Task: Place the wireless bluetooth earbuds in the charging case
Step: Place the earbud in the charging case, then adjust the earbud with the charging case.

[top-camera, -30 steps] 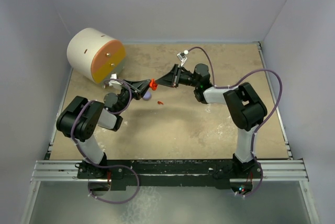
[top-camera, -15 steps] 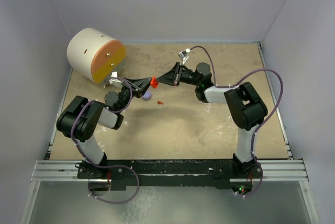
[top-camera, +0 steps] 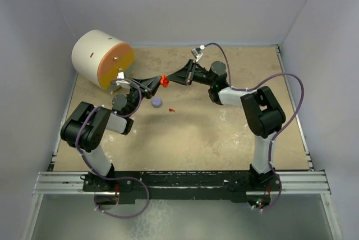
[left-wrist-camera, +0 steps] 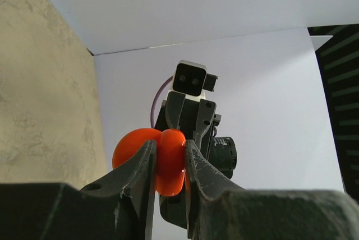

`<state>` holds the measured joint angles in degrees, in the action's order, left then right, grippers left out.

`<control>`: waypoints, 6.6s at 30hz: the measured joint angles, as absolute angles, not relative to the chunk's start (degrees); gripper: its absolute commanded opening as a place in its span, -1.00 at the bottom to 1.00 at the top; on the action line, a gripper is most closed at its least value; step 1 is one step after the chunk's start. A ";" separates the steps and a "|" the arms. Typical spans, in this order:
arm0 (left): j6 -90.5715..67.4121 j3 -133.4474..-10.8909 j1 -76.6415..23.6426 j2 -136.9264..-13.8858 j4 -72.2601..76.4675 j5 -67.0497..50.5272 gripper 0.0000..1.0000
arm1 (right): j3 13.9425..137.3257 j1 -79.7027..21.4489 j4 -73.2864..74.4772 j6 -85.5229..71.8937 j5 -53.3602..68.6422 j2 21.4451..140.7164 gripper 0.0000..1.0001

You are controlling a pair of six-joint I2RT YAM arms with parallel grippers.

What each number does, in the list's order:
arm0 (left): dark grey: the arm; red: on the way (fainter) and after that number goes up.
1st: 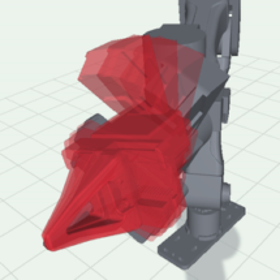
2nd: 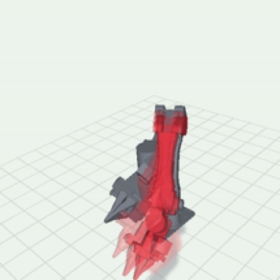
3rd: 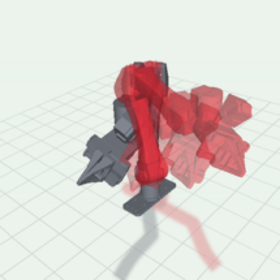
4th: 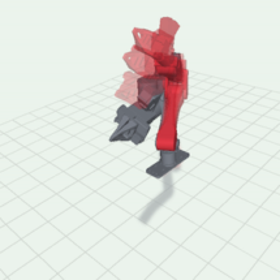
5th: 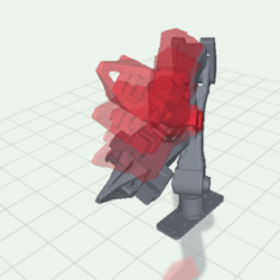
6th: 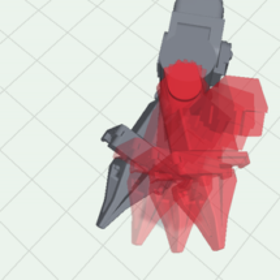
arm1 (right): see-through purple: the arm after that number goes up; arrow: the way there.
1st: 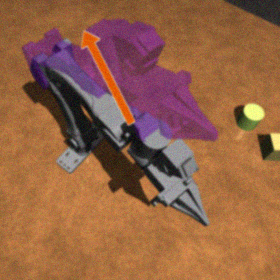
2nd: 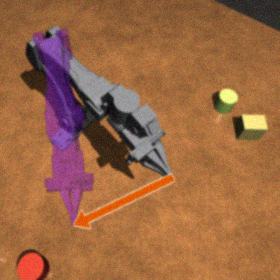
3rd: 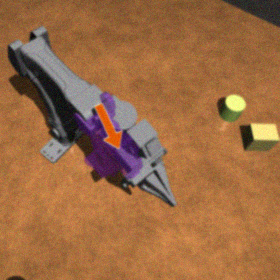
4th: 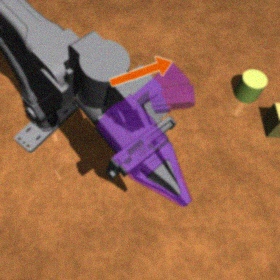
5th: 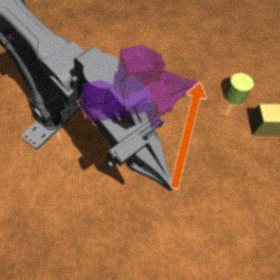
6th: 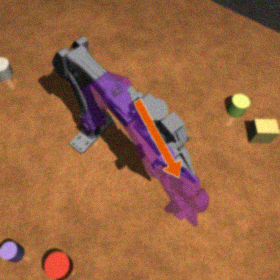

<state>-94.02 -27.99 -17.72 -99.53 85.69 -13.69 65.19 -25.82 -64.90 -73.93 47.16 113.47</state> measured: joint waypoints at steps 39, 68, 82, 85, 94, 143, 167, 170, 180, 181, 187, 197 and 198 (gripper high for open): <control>-101.58 -31.66 -17.72 -105.03 85.65 -9.93 -1.00 | 73.52 -24.91 -48.71 -69.89 45.74 114.91 -0.58; -101.78 -33.30 -17.82 -105.21 85.65 -9.82 -1.00 | 74.65 -23.59 -46.59 -68.66 45.36 114.91 -0.40; -104.40 -33.34 -18.02 -106.24 86.04 -9.61 -1.00 | 75.22 -23.33 -43.40 -66.13 44.49 114.91 -0.33; -104.47 -33.34 -18.04 -106.43 86.06 -9.61 -1.00 | 75.26 -23.11 -43.11 -65.76 44.47 114.91 -0.27; -105.62 -33.32 -18.09 -108.14 86.13 -9.63 -1.00 | 75.26 -20.47 -42.19 -62.72 42.92 114.80 -0.16; -105.25 -39.86 -18.96 -118.26 85.58 -4.19 -1.00 | 78.28 -36.86 -6.15 -19.68 -11.38 110.65 0.38; -105.91 -39.86 -20.05 -120.11 85.89 -4.01 -1.00 | 83.05 -37.12 -4.14 -19.49 -13.82 113.54 0.39; -105.91 -39.86 -20.08 -120.11 85.93 -4.01 -1.00 | 83.07 -37.12 -3.95 -19.51 -13.89 113.67 0.39; -105.93 -39.86 -20.29 -120.11 86.02 -3.79 -1.00 | 83.37 -37.12 -3.73 -19.46 -13.87 113.67 0.39; -105.95 -39.86 -20.29 -120.11 86.02 -3.75 -1.00 | 83.37 -37.12 -3.73 -19.46 -13.87 113.67 0.39; -105.95 -39.86 -20.34 -120.11 86.04 -3.53 -1.00 | 83.57 -37.10 -3.73 -19.44 -13.98 113.75 0.40; -106.26 -39.46 -20.45 -120.11 86.11 -3.14 -1.00 | 84.68 -36.75 -3.75 -19.27 -14.02 114.17 0.41; -106.41 -39.46 -20.47 -120.11 86.11 -3.16 -1.00 | 84.79 -36.69 -3.75 -19.25 -14.02 114.17 0.41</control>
